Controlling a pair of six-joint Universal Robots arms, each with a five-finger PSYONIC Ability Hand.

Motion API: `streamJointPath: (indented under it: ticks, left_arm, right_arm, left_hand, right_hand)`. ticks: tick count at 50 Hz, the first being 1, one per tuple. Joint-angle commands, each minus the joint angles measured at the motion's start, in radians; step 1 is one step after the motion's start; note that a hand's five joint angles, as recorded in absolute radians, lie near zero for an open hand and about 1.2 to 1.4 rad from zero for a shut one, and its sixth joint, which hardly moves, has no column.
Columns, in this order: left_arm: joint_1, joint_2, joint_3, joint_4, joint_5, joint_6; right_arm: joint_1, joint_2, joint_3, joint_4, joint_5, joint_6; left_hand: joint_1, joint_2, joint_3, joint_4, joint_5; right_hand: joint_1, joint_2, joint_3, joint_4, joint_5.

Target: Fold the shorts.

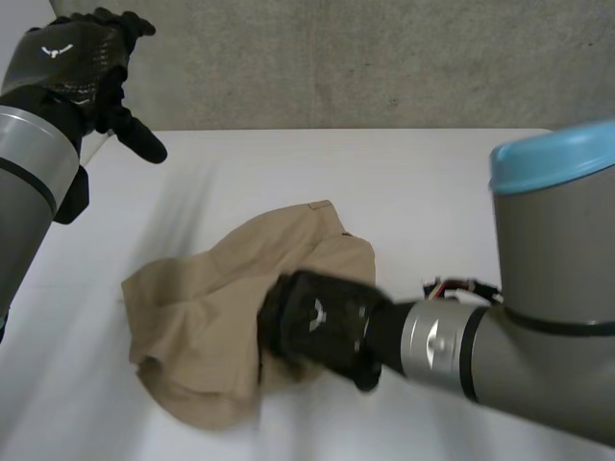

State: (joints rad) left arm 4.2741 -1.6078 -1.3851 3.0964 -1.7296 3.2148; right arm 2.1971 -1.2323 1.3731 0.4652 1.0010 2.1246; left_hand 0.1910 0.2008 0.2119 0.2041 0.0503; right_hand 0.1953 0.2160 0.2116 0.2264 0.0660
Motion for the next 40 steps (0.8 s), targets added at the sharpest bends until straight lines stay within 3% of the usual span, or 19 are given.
streamJointPath:
  ticks: [1, 7, 17, 21, 22, 24, 25, 28, 29, 34, 40]
  left_arm:
    - [-0.008, -0.049, -0.017, -0.008, -0.004, 0.0]
    - [-0.017, -0.04, -0.1, -0.018, -0.004, 0.0]
    - [-0.095, 0.008, -0.218, -0.019, -0.005, -0.003]
    - [-0.129, 0.011, -0.207, -0.013, -0.011, -0.013]
    - [-0.134, 0.014, -0.203, -0.013, -0.021, -0.023]
    - [-0.135, 0.02, -0.193, -0.013, -0.039, -0.036]
    - [-0.135, 0.025, -0.184, -0.013, -0.05, -0.041]
    - [-0.135, 0.054, -0.146, -0.013, -0.083, -0.05]
    - [-0.134, 0.058, -0.138, -0.013, -0.088, -0.05]
    - [-0.122, 0.068, -0.082, -0.013, -0.094, -0.049]
    - [-0.138, 0.063, -0.072, -0.019, -0.091, -0.049]
  right_arm:
    - [-0.085, -0.067, -0.022, -0.174, 0.025, 0.383]
    - [-0.145, -0.105, -0.019, -0.188, 0.028, 0.538]
    - [-0.134, -0.095, -0.009, -0.174, 0.013, 0.561]
    - [-0.134, -0.098, 0.001, -0.175, 0.004, 0.558]
    - [-0.134, -0.098, -0.008, -0.177, 0.004, 0.558]
    - [-0.134, -0.102, -0.017, -0.172, 0.011, 0.567]
    - [-0.14, -0.105, -0.022, -0.166, 0.01, 0.572]
    - [-0.143, -0.105, -0.048, -0.106, 0.01, 0.61]
    - [-0.151, -0.105, -0.072, -0.059, 0.008, 0.627]
    - [-0.201, -0.104, -0.157, 0.082, 0.001, 0.649]
    - [-0.299, -0.111, -0.192, 0.109, -0.001, 0.735]
  left_hand:
    - [0.008, -0.002, -0.013, -0.005, -0.026]
    - [0.046, 0.036, 0.025, 0.033, 0.012]
    - [0.04, 0.03, 0.019, 0.027, 0.006]
    - [0.025, 0.016, 0.005, 0.012, -0.008]
    - [0.025, 0.016, 0.005, 0.012, -0.008]
    - [0.025, 0.016, 0.005, 0.012, -0.008]
    - [0.025, 0.016, 0.005, 0.012, -0.008]
    - [0.028, 0.019, 0.007, 0.015, -0.005]
    - [0.028, 0.019, 0.007, 0.015, -0.005]
    - [0.031, 0.022, 0.01, 0.018, -0.002]
    - [0.034, 0.024, 0.013, 0.021, 0.0]
  right_hand:
    - [-0.021, -0.041, -0.037, -0.052, -0.066]
    - [-0.021, -0.041, -0.037, -0.052, -0.066]
    - [-0.021, -0.041, -0.037, -0.052, -0.066]
    - [0.399, 0.378, 0.383, 0.368, 0.354]
    - [0.717, 0.697, 0.701, 0.686, 0.672]
    - [0.785, 0.764, 0.769, 0.754, 0.74]
    - [0.765, 0.744, 0.749, 0.734, 0.72]
    - [0.065, 0.044, 0.049, 0.034, 0.02]
    - [-0.021, -0.041, -0.037, -0.052, -0.066]
    - [-0.021, -0.041, -0.037, -0.052, -0.066]
    - [-0.021, -0.041, -0.037, -0.052, -0.066]
